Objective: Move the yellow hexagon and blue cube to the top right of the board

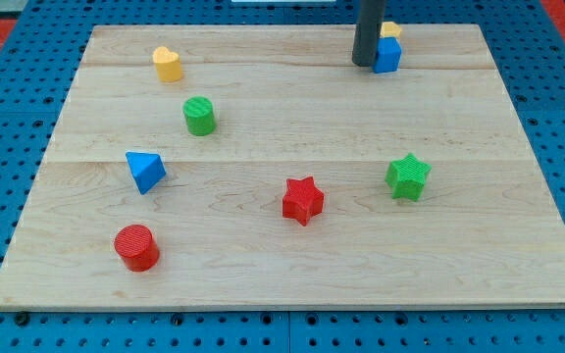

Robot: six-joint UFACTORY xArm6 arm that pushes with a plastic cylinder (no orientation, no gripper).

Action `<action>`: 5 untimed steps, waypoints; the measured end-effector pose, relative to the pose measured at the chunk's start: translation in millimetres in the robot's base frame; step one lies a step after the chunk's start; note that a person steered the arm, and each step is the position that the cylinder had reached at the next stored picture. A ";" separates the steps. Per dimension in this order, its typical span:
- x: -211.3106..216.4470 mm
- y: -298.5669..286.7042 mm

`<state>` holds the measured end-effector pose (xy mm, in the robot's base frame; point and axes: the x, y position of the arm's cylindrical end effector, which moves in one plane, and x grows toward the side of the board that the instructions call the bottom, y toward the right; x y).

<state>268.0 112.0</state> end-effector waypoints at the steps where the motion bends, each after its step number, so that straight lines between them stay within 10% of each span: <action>1: 0.0 0.3; 5: 37.8 0.3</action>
<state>305.8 112.4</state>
